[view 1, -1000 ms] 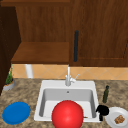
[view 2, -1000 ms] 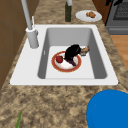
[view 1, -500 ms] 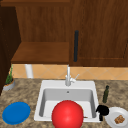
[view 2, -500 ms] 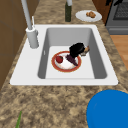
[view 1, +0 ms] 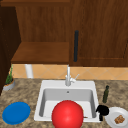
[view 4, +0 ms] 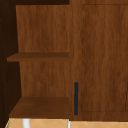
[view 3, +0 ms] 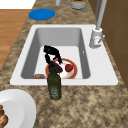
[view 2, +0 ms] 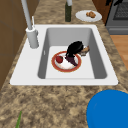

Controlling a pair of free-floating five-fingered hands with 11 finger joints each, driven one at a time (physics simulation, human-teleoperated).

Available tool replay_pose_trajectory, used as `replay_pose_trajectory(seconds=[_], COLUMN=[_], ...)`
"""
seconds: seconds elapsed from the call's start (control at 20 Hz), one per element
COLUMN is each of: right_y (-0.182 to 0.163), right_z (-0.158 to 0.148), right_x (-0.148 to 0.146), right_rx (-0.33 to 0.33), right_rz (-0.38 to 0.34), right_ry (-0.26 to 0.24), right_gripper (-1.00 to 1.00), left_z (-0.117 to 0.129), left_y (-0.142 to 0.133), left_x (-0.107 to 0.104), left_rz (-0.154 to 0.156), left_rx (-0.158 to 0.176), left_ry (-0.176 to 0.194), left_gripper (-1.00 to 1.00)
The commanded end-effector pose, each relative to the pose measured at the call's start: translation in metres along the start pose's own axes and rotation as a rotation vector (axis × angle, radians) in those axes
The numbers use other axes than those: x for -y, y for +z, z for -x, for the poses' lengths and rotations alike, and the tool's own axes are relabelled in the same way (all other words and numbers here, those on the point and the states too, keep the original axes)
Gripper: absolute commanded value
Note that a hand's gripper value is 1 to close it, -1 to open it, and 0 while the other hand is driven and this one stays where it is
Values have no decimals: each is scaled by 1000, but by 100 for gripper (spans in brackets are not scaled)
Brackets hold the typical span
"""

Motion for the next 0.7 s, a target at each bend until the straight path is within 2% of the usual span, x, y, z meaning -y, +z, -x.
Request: replay_pose_trajectory(seconds=[0.0,0.3,0.5,0.55,0.6,0.65], right_y=[0,0,0,0,0,0], right_z=[0,0,0,0,0,0], right_x=[0,0,0,0,0,0], right_rx=[0,0,0,0,0,0], right_rz=[0,0,0,0,0,0], right_ry=[0,0,0,0,0,0], right_gripper=[0,0,0,0,0,0], left_z=[9,14,14,14,14,17], left_y=[2,4,6,6,6,6], left_x=[10,18,19,18,21,27], left_rz=[85,188,234,238,229,207], left_rx=[-82,-140,-198,-213,-224,-226], left_ry=[-14,19,49,58,68,78], left_gripper=[-100,-100,-100,-100,-100,-100])
